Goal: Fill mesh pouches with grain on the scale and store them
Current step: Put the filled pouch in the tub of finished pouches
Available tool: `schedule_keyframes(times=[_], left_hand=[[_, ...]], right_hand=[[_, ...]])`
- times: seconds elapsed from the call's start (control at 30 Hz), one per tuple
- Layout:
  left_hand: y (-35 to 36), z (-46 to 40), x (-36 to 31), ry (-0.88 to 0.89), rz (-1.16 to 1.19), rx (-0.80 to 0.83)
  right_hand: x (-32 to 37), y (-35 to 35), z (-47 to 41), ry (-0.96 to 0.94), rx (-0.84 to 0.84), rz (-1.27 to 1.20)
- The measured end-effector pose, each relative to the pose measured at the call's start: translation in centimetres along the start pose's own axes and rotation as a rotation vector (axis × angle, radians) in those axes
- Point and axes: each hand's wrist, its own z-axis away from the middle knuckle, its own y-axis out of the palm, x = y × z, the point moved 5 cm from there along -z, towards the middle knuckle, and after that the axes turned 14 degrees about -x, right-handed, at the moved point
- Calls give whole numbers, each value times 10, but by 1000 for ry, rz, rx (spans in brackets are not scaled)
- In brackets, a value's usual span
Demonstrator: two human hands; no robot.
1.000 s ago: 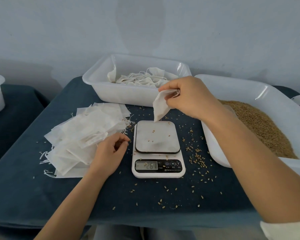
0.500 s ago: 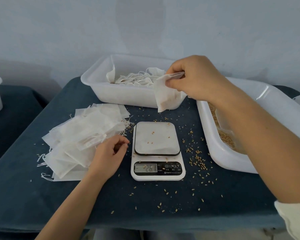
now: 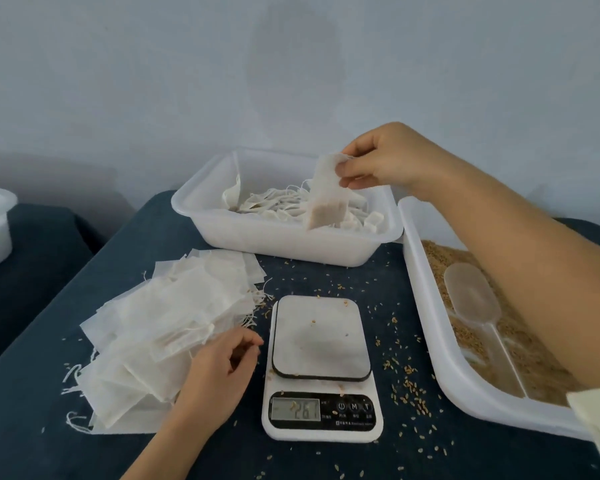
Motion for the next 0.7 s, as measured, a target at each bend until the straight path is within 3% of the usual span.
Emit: schedule_keyframes(times=[0.6, 0.7], left_hand=[[1, -15, 7, -84, -17, -79], [0, -16, 10, -107, 28, -124]], right_hand=[[-55, 146, -177, 126, -156, 120], [-57, 170, -181, 117, -207, 27]])
